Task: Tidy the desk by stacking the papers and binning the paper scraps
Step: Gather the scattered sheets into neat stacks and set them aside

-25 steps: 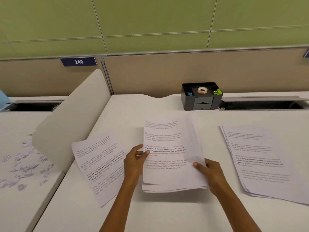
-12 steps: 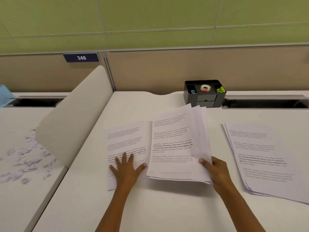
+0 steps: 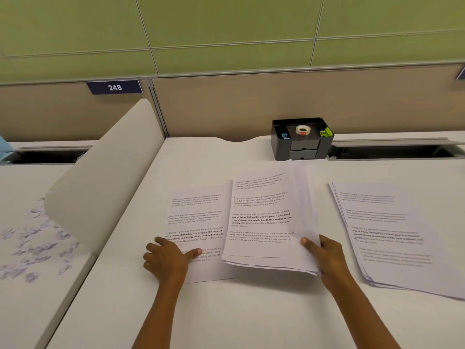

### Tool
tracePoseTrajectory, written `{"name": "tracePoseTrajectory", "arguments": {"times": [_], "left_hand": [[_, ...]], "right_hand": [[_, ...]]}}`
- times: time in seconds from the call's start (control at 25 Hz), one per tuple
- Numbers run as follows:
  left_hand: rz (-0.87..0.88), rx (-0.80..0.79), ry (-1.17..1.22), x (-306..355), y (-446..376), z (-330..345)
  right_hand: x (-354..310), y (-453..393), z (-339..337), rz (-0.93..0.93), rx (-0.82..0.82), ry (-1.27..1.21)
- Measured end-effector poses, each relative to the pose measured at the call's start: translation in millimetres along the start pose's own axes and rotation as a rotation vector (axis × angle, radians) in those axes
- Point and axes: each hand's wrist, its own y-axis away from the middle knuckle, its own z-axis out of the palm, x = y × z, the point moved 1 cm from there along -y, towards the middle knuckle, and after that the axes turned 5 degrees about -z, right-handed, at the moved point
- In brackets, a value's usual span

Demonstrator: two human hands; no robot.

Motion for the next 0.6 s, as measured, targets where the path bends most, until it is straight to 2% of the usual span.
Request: {"name": "tracePoseTrajectory", "arguments": {"times": [0.16,0.28,0.44,0.52,0.6], "left_hand": [[0.043,-0.033,0.399,-6.3,-16.3,-13.9],[0.122,0.129,0.614,-0.1,-14.3,-43.7],[0.119,0.341,0.964,8.2,-19.3,-88.6],[0.124,0.313,1.156,9.7,-30.1,-99.1],[0.143,0.173,1.292,18.1,-33.5,-98.2]], "right_hand": [[0.8,-1.0,-1.0,0.005,-0.004,-0.025],[3.2,-3.6,-3.7,0.004,0.020,-0.041],[3.2,-3.8,-5.7,0.004,0.039,-0.065],[2.7,-3.2,-7.2,-0.003,0.040,-0.072],[2.2,-2.6,-8.4,-0.006,0.030,-0.066]]}}
